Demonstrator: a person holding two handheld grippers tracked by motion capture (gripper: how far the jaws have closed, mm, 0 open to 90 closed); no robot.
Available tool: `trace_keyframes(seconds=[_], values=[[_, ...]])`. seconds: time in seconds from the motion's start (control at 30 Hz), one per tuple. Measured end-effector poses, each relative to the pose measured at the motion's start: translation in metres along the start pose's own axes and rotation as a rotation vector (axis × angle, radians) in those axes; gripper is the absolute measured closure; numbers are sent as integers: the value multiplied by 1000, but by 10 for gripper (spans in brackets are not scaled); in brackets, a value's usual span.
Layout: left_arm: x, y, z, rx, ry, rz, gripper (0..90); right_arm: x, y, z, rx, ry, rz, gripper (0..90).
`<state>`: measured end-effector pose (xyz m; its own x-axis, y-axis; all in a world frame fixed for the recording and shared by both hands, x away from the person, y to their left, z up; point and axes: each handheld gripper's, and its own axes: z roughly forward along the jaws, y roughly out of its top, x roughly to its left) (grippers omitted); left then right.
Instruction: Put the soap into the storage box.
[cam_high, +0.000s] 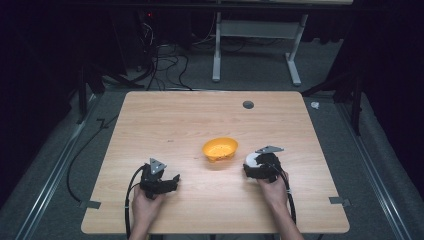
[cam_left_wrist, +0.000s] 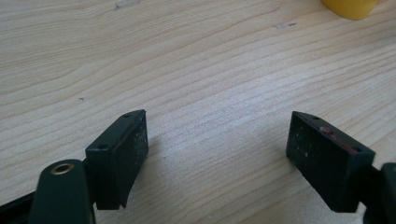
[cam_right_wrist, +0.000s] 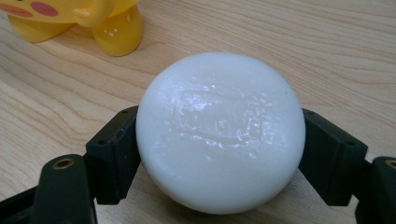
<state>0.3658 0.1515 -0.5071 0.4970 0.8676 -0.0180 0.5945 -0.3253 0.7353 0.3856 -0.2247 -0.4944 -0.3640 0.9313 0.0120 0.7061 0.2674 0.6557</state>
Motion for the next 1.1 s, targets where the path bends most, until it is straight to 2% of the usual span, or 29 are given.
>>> trace_keyframes(seconds=[0.5,1.1], values=[[0,0,0,0,0,0,213,2,-1,-3,-5,4,-2,235],[0,0,0,0,0,0,213,5,5,-24,-59,58,2,235]])
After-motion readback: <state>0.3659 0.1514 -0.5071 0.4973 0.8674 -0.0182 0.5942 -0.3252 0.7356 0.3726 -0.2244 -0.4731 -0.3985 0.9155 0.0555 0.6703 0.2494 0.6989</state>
